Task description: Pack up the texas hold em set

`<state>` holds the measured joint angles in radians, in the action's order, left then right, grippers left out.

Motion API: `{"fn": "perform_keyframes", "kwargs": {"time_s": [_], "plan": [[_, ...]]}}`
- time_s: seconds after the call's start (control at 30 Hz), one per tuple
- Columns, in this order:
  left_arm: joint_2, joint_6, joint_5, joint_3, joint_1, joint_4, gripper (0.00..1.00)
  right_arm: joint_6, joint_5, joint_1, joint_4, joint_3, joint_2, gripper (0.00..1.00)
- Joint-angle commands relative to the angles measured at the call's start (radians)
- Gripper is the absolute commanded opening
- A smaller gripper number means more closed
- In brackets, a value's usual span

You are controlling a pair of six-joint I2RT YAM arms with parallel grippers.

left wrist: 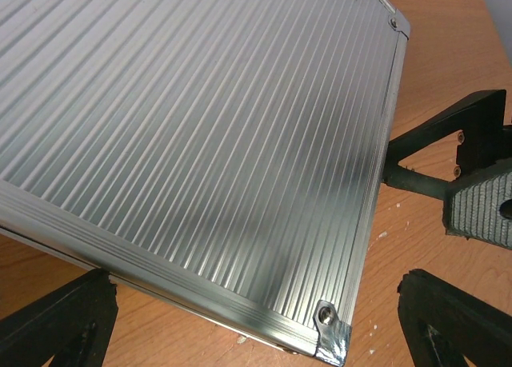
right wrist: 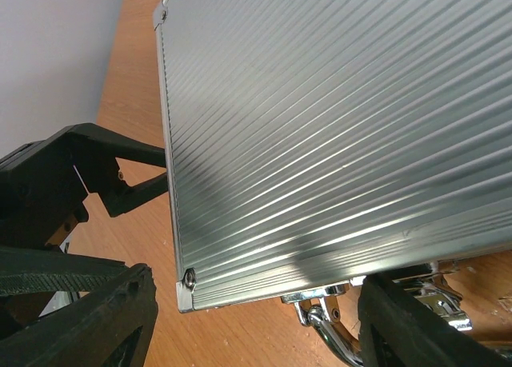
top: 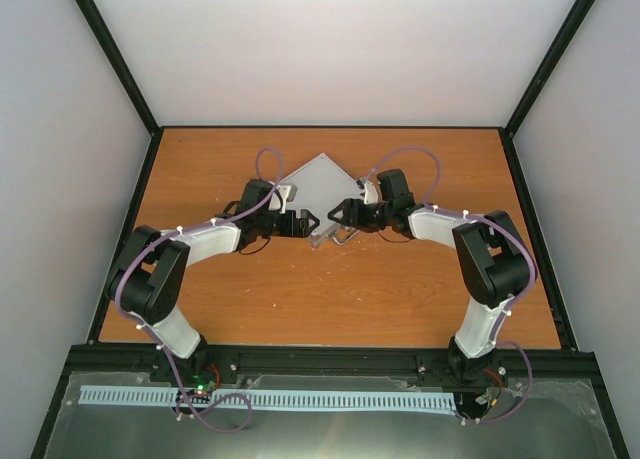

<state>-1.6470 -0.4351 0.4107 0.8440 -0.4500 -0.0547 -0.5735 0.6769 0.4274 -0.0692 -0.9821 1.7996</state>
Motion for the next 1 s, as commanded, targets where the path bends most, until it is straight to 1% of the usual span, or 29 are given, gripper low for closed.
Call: {"fn": "perform_keyframes", "kwargs": {"time_s": [0.0, 0.33, 0.53, 0.63, 0.7, 0.8, 0.87, 0.97], "plan": [[0.012, 0.024, 0.015, 0.002, -0.009, -0.031, 0.97, 0.002, -0.009, 0.01, -0.052, -0.021, -0.019, 0.69], [0.011, 0.025, 0.016, 0.002, -0.009, -0.031, 0.97, 0.018, -0.028, 0.01, -0.044, -0.018, -0.04, 0.69], [0.011, 0.026, 0.017, 0.002, -0.009, -0.031, 0.97, 0.094, -0.11, 0.011, 0.044, -0.016, -0.109, 0.72], [0.012, 0.026, 0.016, 0.001, -0.007, -0.031, 0.97, 0.117, -0.146, 0.011, 0.084, 0.0, -0.129, 0.72], [0.012, 0.026, 0.017, 0.0, -0.008, -0.033, 0.97, 0.125, -0.164, 0.011, 0.105, 0.019, -0.136, 0.7], [0.013, 0.026, 0.018, -0.001, -0.009, -0.035, 0.97, 0.126, -0.174, 0.011, 0.106, 0.053, -0.137, 0.64], [0.013, 0.027, 0.02, -0.001, -0.009, -0.036, 0.97, 0.125, -0.191, 0.013, 0.117, 0.063, -0.131, 0.55], [0.015, 0.027, 0.021, -0.002, -0.008, -0.037, 0.97, 0.129, -0.226, 0.019, 0.136, 0.065, -0.113, 0.37]]}}
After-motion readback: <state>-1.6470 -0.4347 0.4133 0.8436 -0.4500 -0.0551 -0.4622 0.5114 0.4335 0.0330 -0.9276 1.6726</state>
